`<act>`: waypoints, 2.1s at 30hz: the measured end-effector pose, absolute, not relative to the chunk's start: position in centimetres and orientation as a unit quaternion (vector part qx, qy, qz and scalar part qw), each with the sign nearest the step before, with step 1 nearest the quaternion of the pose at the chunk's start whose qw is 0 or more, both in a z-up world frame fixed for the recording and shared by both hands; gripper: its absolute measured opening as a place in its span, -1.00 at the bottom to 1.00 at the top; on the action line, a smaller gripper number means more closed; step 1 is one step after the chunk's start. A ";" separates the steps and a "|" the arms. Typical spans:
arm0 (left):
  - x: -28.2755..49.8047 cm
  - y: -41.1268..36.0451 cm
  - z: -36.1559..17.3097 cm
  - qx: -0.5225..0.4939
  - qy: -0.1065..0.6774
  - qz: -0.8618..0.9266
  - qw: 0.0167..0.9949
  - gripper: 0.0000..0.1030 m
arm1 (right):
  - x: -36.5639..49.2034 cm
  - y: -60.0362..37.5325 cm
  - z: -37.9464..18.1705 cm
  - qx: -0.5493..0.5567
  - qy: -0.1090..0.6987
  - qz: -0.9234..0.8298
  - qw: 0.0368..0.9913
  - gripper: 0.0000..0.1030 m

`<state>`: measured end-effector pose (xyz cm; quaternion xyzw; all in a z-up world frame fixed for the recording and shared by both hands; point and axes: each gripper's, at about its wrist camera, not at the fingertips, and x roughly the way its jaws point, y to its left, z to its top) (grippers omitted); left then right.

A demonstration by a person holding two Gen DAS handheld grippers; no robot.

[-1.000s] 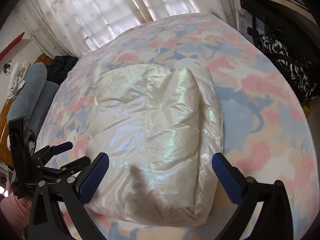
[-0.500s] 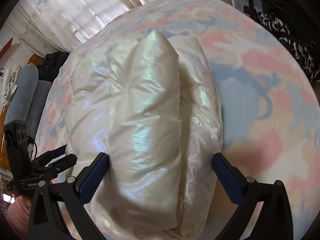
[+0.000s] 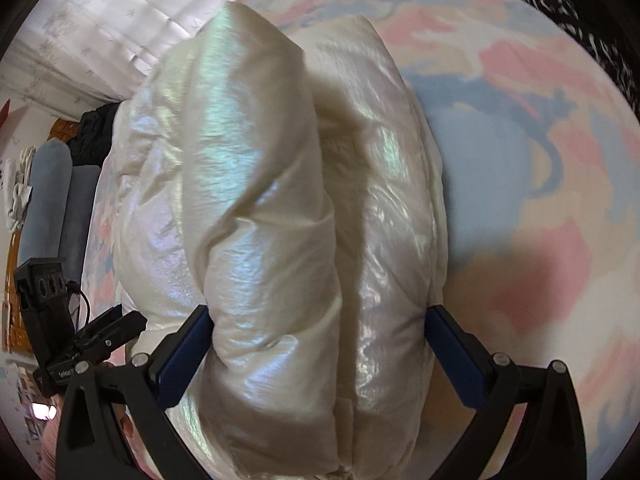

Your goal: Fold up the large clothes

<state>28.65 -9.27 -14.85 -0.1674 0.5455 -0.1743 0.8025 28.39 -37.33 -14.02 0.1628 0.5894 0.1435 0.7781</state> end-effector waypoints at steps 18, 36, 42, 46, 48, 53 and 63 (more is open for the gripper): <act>28.0 -6.2 -18.5 -0.256 0.559 -0.199 0.763 0.99 | 28.9 -40.1 -20.5 0.328 0.598 0.239 0.691 1.00; 25.5 -4.0 -17.2 -0.246 0.512 -0.217 0.794 0.92 | 25.3 -37.0 -17.4 0.326 0.513 0.287 0.740 0.42; 22.6 -1.6 -13.8 -0.229 0.485 -0.218 0.815 0.90 | 22.2 -34.0 -14.1 0.322 0.470 0.319 0.757 0.21; 20.8 2.1 -11.2 -0.230 0.469 -0.205 0.828 0.89 | 20.2 -30.9 -12.0 0.317 0.447 0.335 0.766 0.21; 19.4 4.6 -9.5 -0.231 0.456 -0.195 0.837 0.89 | 20.0 -29.2 -11.1 0.318 0.441 0.345 0.765 0.21; 18.6 11.8 -5.1 -0.225 0.423 -0.171 0.861 0.89 | 20.3 -23.7 -8.4 0.303 0.420 0.378 0.767 0.21; 23.4 28.4 -0.9 -0.201 0.384 -0.121 0.893 0.89 | 27.6 -8.5 -5.7 0.289 0.393 0.443 0.752 0.21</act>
